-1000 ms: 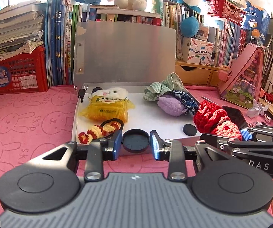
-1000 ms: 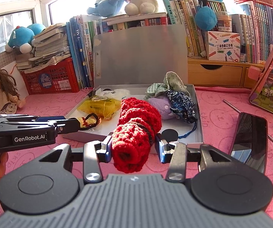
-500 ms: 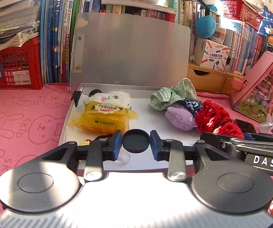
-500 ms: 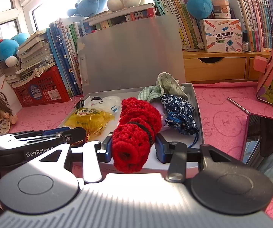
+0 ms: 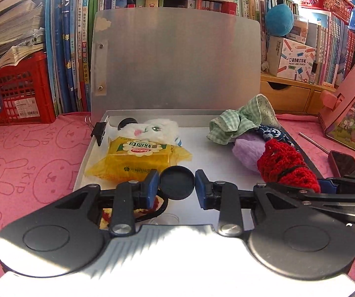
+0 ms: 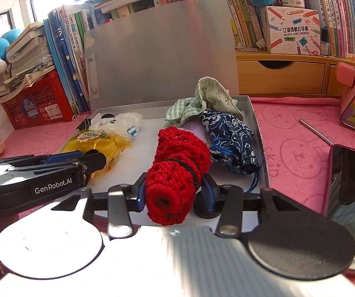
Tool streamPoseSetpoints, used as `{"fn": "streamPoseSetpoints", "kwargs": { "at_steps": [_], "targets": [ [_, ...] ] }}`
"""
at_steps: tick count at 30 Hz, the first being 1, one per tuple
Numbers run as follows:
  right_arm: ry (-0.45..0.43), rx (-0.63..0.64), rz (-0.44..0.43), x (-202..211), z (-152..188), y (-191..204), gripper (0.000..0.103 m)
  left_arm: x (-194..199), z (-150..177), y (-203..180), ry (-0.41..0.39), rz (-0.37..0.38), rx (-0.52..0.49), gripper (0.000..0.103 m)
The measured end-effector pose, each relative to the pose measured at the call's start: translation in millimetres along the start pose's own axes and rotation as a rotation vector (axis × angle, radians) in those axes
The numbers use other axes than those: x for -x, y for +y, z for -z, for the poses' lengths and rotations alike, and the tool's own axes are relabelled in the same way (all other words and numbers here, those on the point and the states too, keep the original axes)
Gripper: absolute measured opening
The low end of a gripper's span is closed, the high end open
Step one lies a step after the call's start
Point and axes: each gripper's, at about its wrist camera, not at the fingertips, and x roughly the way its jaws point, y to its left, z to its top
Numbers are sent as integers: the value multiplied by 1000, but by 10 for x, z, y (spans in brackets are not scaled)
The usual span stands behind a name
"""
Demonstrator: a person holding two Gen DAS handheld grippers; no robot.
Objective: Organize objects
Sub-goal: 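Carry the lid with left tool into the white box while right tool carries the red roll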
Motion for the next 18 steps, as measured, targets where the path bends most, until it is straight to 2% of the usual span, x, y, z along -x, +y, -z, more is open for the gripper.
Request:
{"fn": "streamPoseSetpoints", "kwargs": {
  "at_steps": [18],
  "targets": [
    [23,11,23,-274,-89,-57,46,-356,-89,-12,0,-21,-13,38]
  ]
}}
